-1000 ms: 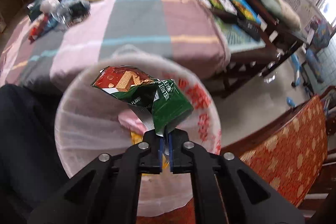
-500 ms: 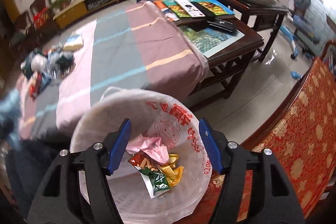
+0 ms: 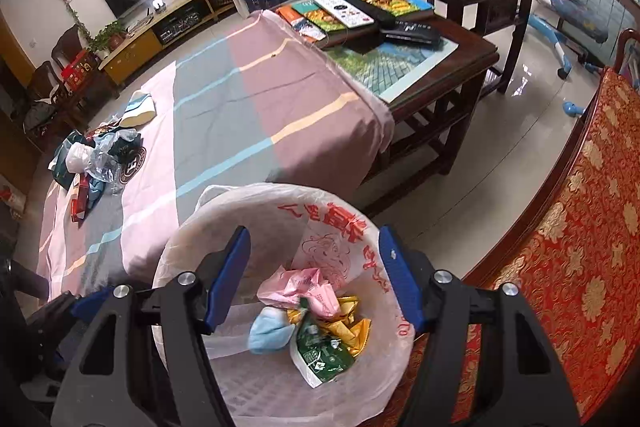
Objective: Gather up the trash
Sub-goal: 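Carry the snack bag and mask to the white bin and release both, then grasp the red cigarette box with the left tool while the right tool grasps the dark plastic bag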
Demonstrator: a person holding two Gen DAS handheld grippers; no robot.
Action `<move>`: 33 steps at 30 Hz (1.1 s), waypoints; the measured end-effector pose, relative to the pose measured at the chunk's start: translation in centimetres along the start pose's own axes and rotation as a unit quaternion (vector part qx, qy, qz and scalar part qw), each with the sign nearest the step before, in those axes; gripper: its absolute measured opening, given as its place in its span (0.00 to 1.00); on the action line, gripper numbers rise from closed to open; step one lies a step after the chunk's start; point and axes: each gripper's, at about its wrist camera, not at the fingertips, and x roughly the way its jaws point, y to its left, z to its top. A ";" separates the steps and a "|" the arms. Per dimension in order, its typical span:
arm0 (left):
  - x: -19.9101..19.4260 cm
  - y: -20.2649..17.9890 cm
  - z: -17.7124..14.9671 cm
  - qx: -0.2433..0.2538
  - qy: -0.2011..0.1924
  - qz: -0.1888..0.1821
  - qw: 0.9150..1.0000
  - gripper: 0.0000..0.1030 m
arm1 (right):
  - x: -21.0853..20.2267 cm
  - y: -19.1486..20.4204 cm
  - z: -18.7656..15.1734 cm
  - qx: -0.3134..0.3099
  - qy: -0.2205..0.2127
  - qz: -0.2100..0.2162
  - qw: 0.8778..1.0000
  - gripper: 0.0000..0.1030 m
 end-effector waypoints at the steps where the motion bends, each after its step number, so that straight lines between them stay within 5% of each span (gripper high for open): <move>1: -0.2 0.8 0.1 -0.010 -0.005 0.009 1.000 0.79 | 0.3 0.2 -0.1 0.000 0.004 0.002 1.000 0.64; 7: -2.2 7.8 0.3 -0.090 -0.039 0.120 0.988 0.80 | 2.3 4.1 -0.6 -0.031 0.025 0.019 0.999 0.64; 13: -4.9 17.9 1.0 -0.142 -0.064 0.239 0.958 0.83 | 4.1 9.3 -1.1 -0.077 0.044 0.038 0.995 0.64; 17: -7.1 26.2 3.6 -0.170 -0.079 0.287 0.939 0.86 | 5.7 12.1 -1.6 -0.098 0.064 0.049 0.992 0.64; 20: -6.4 31.0 5.6 -0.154 -0.057 0.280 0.946 0.91 | 7.3 13.6 -2.1 -0.105 0.082 0.054 0.990 0.64; 25: -2.7 34.6 7.5 -0.026 0.008 0.289 0.957 0.91 | 10.1 15.0 -2.2 -0.106 0.106 0.050 0.987 0.64; 33: 1.1 36.1 9.3 0.022 0.039 0.186 0.982 0.89 | 11.7 17.2 -1.0 -0.110 0.108 0.056 0.986 0.64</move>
